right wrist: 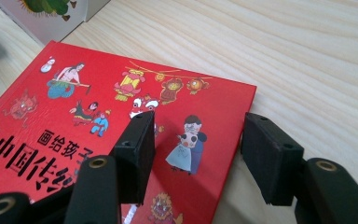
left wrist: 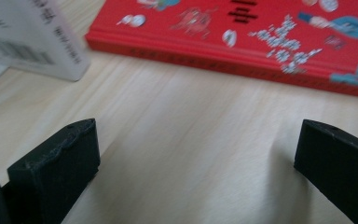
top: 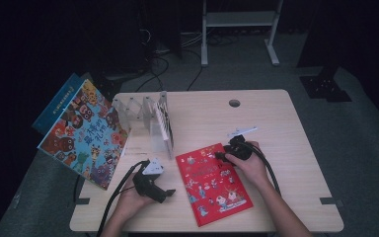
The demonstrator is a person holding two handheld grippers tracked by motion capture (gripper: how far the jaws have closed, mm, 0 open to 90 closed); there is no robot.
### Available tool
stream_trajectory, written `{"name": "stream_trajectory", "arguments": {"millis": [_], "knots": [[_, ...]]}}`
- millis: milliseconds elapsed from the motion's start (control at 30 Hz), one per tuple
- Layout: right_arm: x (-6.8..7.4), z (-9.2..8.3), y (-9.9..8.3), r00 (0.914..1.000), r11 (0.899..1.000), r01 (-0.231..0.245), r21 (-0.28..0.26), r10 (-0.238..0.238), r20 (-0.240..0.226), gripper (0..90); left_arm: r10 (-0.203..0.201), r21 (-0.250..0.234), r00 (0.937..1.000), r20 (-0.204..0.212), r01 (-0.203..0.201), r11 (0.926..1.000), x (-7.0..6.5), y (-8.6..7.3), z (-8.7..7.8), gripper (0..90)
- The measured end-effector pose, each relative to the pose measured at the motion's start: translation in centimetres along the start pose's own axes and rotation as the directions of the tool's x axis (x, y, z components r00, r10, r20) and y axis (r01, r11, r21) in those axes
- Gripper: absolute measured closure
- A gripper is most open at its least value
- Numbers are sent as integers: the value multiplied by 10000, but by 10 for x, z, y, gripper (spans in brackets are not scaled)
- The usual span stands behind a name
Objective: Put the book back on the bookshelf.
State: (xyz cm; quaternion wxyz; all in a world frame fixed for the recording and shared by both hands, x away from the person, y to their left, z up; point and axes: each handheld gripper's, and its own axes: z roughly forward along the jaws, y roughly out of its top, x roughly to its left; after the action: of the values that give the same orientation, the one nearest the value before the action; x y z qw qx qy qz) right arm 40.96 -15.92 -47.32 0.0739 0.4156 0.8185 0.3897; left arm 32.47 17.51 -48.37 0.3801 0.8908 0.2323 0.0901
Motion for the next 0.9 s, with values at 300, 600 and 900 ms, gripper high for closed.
{"name": "stream_trajectory", "arguments": {"millis": [300,600,900], "knots": [[6,-14,2,9996,9996,271,67,-271,-59,441,607,295,9976,327,-617,9977,-22,14,13,0],[7,-30,-5,9991,9980,421,468,-419,-43,449,798,312,9961,364,-809,9962,-35,23,23,0],[3,-50,-9,9989,9972,456,596,-450,-111,443,731,187,9968,307,-737,9971,-37,30,33,0]]}}
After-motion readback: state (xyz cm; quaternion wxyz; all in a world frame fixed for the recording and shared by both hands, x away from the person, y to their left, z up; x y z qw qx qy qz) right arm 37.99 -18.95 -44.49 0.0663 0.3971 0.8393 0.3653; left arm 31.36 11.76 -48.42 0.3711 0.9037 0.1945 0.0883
